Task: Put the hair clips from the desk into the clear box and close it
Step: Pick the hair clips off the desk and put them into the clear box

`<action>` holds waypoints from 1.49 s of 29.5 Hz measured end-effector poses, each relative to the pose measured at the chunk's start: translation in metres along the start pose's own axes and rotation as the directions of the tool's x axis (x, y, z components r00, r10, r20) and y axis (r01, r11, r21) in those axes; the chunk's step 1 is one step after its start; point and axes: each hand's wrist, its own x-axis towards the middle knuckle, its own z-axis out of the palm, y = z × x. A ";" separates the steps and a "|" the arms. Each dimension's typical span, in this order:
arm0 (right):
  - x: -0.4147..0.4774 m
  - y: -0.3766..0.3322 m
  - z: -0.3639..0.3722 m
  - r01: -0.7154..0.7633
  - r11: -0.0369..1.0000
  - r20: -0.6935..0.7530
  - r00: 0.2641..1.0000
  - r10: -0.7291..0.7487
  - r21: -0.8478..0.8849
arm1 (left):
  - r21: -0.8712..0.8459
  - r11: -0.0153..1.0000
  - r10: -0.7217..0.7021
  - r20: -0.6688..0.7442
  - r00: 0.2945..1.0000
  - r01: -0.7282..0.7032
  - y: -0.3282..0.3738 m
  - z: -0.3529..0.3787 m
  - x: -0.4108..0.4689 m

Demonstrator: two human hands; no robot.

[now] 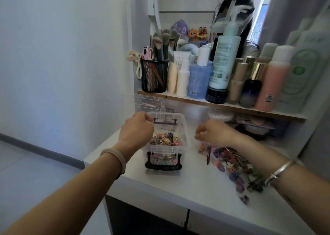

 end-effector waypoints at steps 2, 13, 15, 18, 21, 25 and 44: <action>-0.001 0.001 0.009 -0.054 0.996 0.112 0.992 0.062 -0.070 | 0.006 1.000 0.000 0.000 1.000 0.000 -0.001 -0.003 -0.001; 0.002 -0.033 0.021 0.112 0.987 0.071 0.992 -0.104 -0.115 | 0.041 0.999 0.033 -0.017 0.999 -0.032 -0.005 -0.005 -0.002; 0.001 -0.032 0.020 0.111 0.989 0.051 0.993 -0.107 -0.098 | 0.035 0.999 0.034 -0.017 0.999 -0.033 -0.005 -0.006 -0.002; 0.005 -0.026 0.010 0.111 0.994 -0.140 0.984 -0.106 0.022 | 0.028 0.999 0.029 -0.018 0.999 -0.029 -0.005 -0.005 -0.003; 0.004 -0.030 -0.008 0.206 0.945 -0.357 0.928 -0.106 0.255 | 0.007 1.000 0.016 -0.025 1.000 -0.016 -0.004 -0.003 -0.003; -0.009 -0.041 -0.020 0.347 0.845 -0.282 0.928 -0.245 0.407 | -0.016 1.000 0.012 -0.016 1.000 -0.013 -0.002 0.001 -0.005; -0.021 -0.032 -0.019 0.271 0.808 -0.316 0.942 -0.111 0.523 | -0.653 0.730 -0.108 0.182 0.977 0.203 -0.010 0.000 -0.011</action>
